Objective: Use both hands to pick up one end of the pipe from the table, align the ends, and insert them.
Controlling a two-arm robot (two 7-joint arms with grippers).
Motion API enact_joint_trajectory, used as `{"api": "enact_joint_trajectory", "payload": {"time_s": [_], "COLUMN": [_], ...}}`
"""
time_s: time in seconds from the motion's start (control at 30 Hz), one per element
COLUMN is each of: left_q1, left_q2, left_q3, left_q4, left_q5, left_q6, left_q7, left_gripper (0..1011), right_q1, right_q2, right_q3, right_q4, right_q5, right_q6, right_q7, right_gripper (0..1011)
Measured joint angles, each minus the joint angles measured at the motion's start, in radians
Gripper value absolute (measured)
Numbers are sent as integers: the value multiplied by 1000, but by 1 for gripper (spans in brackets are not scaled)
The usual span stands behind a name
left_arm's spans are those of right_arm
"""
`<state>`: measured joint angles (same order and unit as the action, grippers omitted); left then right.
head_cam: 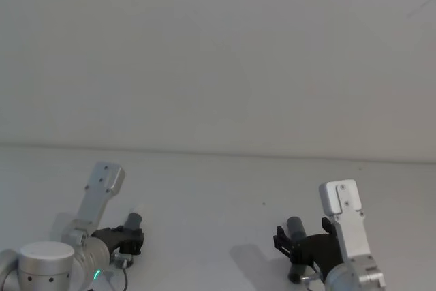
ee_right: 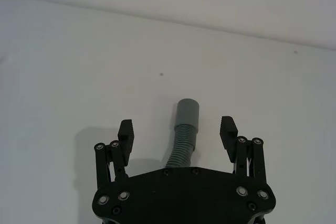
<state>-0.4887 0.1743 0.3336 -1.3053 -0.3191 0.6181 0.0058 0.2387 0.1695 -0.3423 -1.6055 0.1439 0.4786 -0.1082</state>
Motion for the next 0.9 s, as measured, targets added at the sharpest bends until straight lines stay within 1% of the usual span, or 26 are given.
{"api": "enact_joint_trajectory", "payload": {"time_s": [0.13,0.17,0.27,0.37,0.47,0.57,0.6,0.7,0.9], "left_q1": [0,0,0,0,0,0,0,0,0], "left_q2": [0,0,0,0,0,0,0,0,0], "left_q3": [0,0,0,0,0,0,0,0,0], "left_q4": [0,0,0,0,0,0,0,0,0], "left_q5": [0,0,0,0,0,0,0,0,0], "left_q6": [0,0,0,0,0,0,0,0,0], "left_q7": [0,0,0,0,0,0,0,0,0], "left_gripper": [334,334,334,334,334,334,334,334,334], "right_q1": [26,26,42,62,76,102,102,127,151], "right_q2": [-23,-23,-43,-70,-91,-123,-123,-150,-176], "right_q3": [1,1,6,17,26,41,41,55,68], "right_q4": [40,40,66,95,118,155,155,189,227], "right_q5": [-13,-13,-18,-20,-21,-21,-21,-21,-22], "right_q6": [16,16,33,58,72,91,91,106,125], "right_q7": [-25,-25,-43,-71,-88,-115,-115,-138,-162], "right_gripper": [1000,1000,1000,1000,1000,1000,1000,1000,1000]}}
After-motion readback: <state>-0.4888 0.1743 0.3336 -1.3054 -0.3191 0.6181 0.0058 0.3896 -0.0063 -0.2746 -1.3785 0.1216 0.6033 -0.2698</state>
